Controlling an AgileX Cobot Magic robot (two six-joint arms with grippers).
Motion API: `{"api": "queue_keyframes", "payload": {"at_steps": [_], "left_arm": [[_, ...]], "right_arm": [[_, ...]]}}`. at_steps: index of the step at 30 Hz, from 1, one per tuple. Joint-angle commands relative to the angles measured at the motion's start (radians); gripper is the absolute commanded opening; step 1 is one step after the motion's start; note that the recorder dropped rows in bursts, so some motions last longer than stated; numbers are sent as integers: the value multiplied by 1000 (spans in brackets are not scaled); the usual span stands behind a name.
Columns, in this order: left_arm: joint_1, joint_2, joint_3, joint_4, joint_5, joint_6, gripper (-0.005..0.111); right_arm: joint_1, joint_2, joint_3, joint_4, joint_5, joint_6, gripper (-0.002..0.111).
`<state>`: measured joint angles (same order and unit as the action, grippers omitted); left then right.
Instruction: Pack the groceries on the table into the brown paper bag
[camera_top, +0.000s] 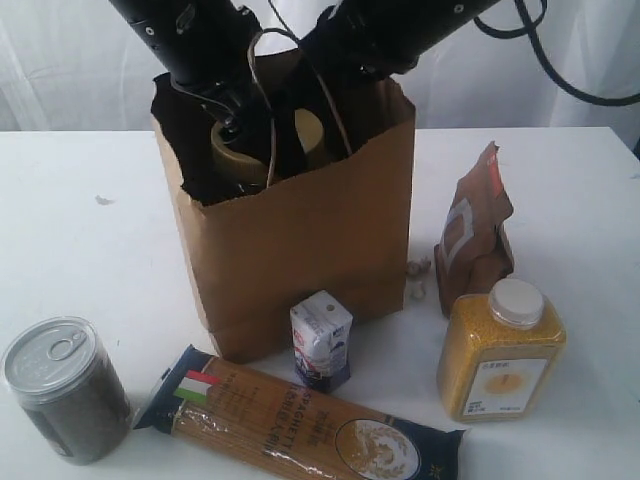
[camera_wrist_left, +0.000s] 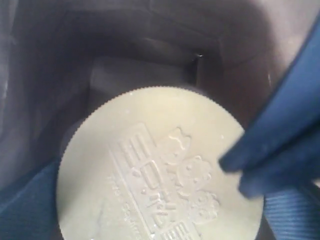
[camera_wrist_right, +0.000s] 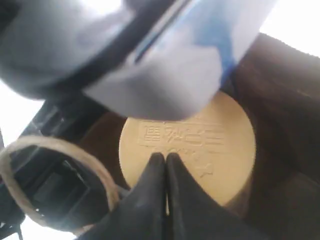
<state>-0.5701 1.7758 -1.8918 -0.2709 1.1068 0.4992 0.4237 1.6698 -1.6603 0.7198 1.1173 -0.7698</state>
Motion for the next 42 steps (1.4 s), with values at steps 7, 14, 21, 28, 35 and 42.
{"api": "queue_keyframes", "payload": {"at_steps": [7, 14, 21, 28, 35, 42], "left_arm": [[-1, -19, -7, -34, -19, 2, 105], [-1, -19, -7, -37, -28, 2, 105], [-1, -19, -7, -42, -31, 2, 105], [-1, -19, -7, -21, -12, 9, 105], [-1, -32, -7, -16, 23, 19, 105], [-1, -61, -7, -3, -1, 20, 105]], "right_arm": [[6, -2, -97, -163, -20, 70, 0], [14, 1, -98, -131, -6, 58, 0], [76, 38, -98, -172, 29, 48, 0], [87, 48, -98, -224, 25, 53, 0], [87, 129, -98, -311, 8, 86, 0], [87, 34, -154, -320, 10, 104, 0]]}}
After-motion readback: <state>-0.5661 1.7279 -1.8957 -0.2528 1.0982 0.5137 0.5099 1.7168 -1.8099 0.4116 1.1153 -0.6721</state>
